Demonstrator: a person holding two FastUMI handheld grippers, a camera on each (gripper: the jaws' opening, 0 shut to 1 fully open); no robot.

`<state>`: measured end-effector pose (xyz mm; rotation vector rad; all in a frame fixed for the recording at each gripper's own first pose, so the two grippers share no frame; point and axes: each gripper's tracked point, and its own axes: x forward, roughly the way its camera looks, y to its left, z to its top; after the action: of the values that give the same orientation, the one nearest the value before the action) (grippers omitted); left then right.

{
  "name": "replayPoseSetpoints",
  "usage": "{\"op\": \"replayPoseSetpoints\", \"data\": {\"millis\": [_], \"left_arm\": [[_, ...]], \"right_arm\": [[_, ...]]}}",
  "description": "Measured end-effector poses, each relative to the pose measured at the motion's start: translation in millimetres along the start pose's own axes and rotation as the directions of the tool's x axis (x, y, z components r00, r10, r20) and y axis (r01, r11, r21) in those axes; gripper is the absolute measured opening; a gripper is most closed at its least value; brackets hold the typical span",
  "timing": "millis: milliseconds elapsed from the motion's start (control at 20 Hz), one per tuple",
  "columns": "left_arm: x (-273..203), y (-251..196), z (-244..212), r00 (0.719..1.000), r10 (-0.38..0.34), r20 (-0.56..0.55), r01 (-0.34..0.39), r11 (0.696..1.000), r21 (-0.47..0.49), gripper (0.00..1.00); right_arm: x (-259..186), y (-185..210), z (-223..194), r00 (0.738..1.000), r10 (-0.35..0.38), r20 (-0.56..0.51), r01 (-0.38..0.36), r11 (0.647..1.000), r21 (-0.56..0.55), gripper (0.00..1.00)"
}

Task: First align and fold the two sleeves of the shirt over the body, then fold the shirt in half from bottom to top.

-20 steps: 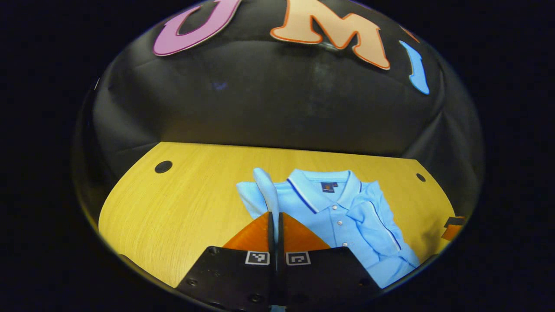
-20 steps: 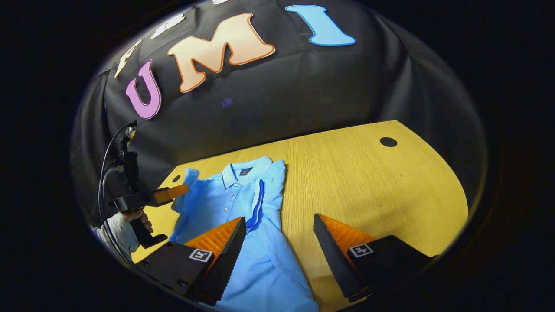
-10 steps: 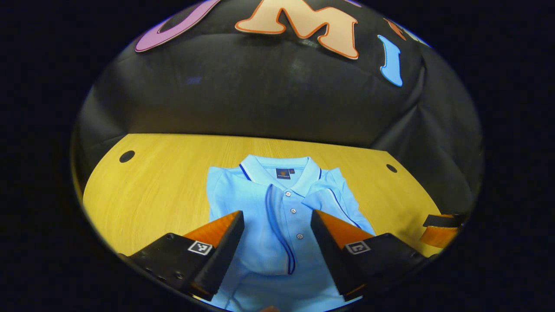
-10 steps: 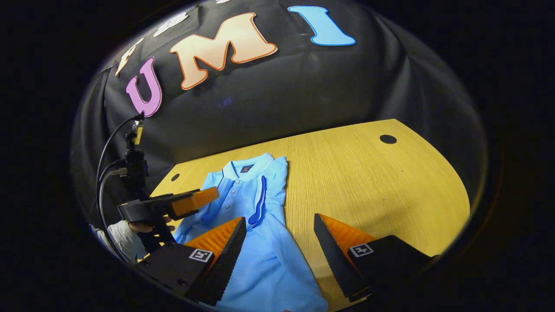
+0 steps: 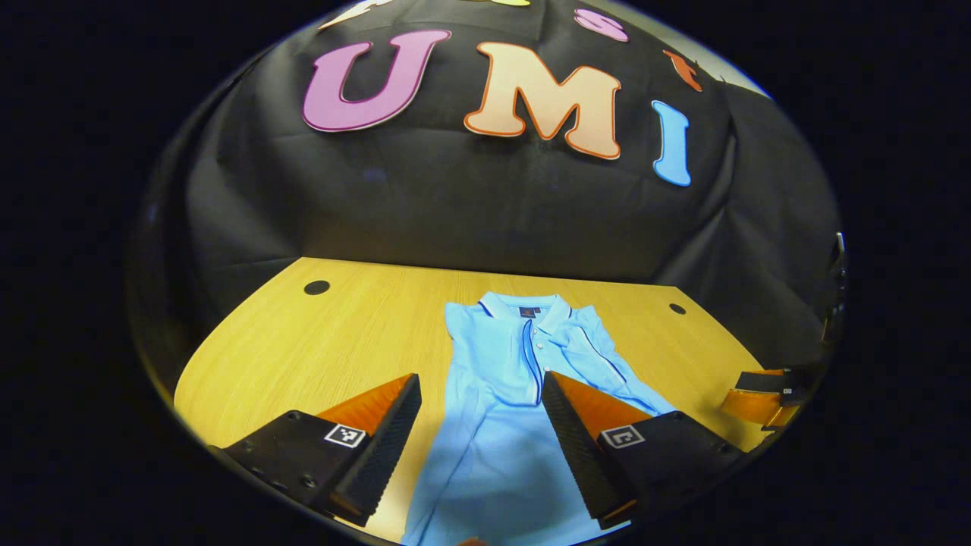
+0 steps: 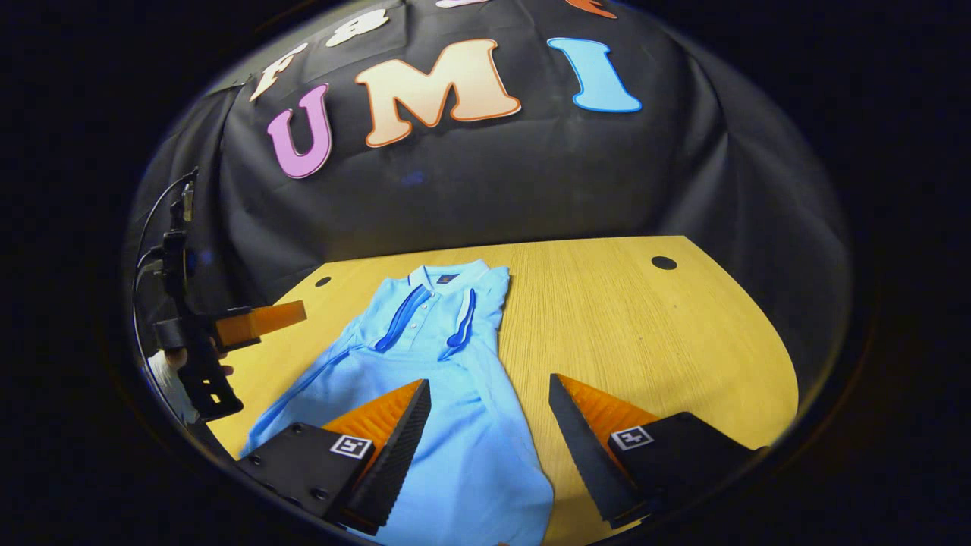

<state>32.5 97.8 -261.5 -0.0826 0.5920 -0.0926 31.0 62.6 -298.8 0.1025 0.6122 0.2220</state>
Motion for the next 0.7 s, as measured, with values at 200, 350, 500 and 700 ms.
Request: {"op": "replayPoseSetpoints", "data": {"millis": [200, 350, 500, 700], "left_arm": [[-54.0, -1.5, -25.9, 1.000, -0.013, -0.013, 0.013, 0.999, 0.032, 0.96], [-87.5, 1.8, -48.0, 1.000, 0.003, -0.027, -0.001, 0.997, 0.074, 0.96], [-119.0, 6.3, -81.9, 0.997, 0.029, -0.066, -0.025, 0.998, 0.061, 0.96], [-151.5, 6.3, -124.6, 0.994, 0.043, -0.104, -0.035, 0.997, 0.073, 0.96]], "right_arm": [[-39.8, -3.3, -20.5, 1.000, -0.025, 0.006, 0.025, 0.999, -0.041, 0.98], [-63.2, -3.7, -41.4, 0.999, -0.033, -0.008, 0.032, 0.997, -0.069, 0.98], [-86.4, -7.9, -64.5, 0.999, -0.044, -0.025, 0.042, 0.996, -0.076, 0.98], [-113.9, -8.2, -106.5, 0.996, -0.058, -0.073, 0.052, 0.995, -0.080, 0.98]]}}
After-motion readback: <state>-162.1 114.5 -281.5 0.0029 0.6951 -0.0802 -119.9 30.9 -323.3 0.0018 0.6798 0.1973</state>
